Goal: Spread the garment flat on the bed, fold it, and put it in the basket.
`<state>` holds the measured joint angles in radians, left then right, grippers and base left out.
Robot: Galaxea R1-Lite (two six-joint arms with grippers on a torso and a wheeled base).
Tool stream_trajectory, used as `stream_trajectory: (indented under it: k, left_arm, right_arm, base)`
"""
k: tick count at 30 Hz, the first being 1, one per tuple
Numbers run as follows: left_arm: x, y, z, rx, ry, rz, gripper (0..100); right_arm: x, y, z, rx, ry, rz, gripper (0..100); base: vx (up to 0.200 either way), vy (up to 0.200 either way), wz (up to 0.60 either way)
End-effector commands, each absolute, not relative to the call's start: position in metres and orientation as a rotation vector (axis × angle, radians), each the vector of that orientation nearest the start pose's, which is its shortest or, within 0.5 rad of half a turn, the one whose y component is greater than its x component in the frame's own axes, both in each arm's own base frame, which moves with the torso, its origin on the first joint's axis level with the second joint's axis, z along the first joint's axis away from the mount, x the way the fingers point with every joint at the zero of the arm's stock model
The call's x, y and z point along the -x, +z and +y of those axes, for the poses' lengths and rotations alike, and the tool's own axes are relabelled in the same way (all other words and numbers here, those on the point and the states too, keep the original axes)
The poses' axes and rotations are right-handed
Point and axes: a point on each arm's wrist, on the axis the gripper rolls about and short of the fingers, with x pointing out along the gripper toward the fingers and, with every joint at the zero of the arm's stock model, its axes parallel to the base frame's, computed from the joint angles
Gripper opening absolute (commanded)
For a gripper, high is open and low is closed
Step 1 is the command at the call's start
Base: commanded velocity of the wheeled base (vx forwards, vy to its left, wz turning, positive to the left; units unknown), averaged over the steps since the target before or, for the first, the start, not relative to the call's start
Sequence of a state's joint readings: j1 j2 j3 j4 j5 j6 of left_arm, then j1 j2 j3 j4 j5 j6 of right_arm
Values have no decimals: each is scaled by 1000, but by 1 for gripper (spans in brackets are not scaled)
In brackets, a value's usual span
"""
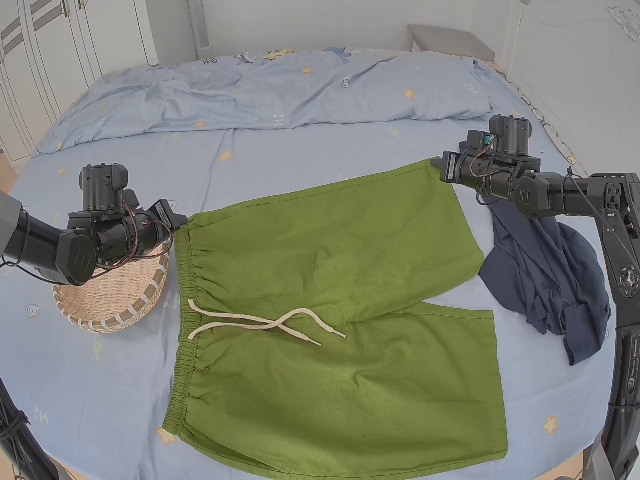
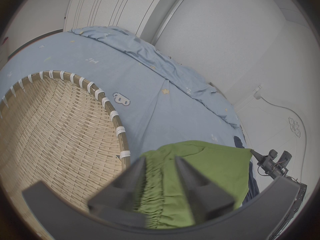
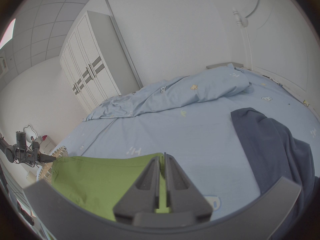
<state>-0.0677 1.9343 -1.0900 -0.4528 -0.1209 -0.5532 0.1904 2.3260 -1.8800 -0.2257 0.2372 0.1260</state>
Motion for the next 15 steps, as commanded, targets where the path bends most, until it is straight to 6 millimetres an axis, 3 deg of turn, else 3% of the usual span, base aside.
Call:
stream_trajectory:
  k: [1,10,13,15]
  left_arm:
    - [-374,158,-29,555,-74,442,100]
    - [-370,162,-32,553,-82,434,100]
    - [-367,163,-42,547,-107,442,100]
    - [-360,171,-46,544,-128,425,100]
  right_arm:
    - [-486,186,100,-128,414,260,100]
    - [-483,188,101,-130,415,260,100]
    - [-480,188,99,-132,413,268,100]
    - [-467,204,95,-141,410,255,100]
  base:
    - [0,0,0]
    - [0,0,0]
    - [0,0,0]
    - [0,0,0]
